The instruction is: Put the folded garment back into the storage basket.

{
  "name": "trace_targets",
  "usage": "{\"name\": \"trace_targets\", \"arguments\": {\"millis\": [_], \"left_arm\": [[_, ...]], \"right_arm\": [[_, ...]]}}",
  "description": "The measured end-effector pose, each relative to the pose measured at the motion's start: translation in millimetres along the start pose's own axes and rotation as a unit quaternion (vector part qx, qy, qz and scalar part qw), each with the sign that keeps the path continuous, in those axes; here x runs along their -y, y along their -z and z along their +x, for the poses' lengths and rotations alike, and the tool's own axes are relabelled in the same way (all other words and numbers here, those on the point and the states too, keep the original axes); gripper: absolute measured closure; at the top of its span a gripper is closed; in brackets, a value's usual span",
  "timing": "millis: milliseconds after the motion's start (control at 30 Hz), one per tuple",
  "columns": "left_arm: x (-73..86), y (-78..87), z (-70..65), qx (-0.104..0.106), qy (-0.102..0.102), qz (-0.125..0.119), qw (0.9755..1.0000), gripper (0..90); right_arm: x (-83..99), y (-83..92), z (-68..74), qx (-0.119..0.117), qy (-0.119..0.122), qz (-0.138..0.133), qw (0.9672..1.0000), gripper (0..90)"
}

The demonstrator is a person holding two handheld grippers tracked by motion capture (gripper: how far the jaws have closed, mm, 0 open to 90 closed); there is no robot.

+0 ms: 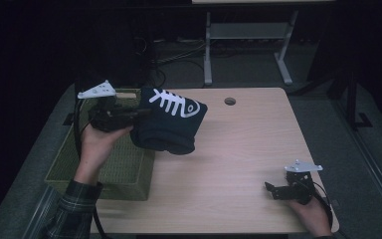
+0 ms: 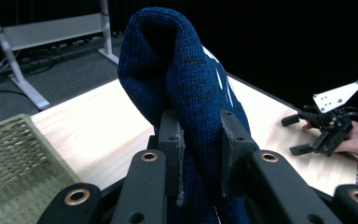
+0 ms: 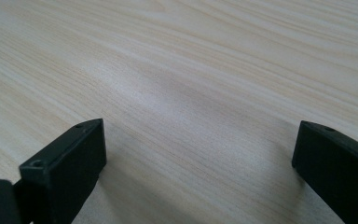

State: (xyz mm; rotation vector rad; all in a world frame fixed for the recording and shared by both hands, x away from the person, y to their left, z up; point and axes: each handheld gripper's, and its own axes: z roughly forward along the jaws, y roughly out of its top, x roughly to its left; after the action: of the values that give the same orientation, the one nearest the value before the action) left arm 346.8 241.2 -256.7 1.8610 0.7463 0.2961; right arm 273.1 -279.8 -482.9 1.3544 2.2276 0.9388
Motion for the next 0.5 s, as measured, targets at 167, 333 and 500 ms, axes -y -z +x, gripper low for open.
{"name": "trace_targets", "arguments": {"millis": [167, 333, 500], "left_arm": [[1.5, 12.6, 6.7, -0.007, 0.004, -0.008, 0.9999, 73.9], [1.9, 27.2, 13.1, -0.021, 0.004, -0.012, 0.9997, 73.9], [3.0, 43.4, 20.0, -0.036, 0.009, -0.021, 0.9991, 73.9]], "right_arm": [[0.0, 0.0, 0.0, 0.000, 0.000, 0.000, 1.0000, 2.5], [0.0, 0.0, -0.1, 0.000, 0.000, 0.000, 1.0000, 2.5], [0.0, 0.0, -0.1, 0.000, 0.000, 0.000, 1.0000, 2.5]]}}
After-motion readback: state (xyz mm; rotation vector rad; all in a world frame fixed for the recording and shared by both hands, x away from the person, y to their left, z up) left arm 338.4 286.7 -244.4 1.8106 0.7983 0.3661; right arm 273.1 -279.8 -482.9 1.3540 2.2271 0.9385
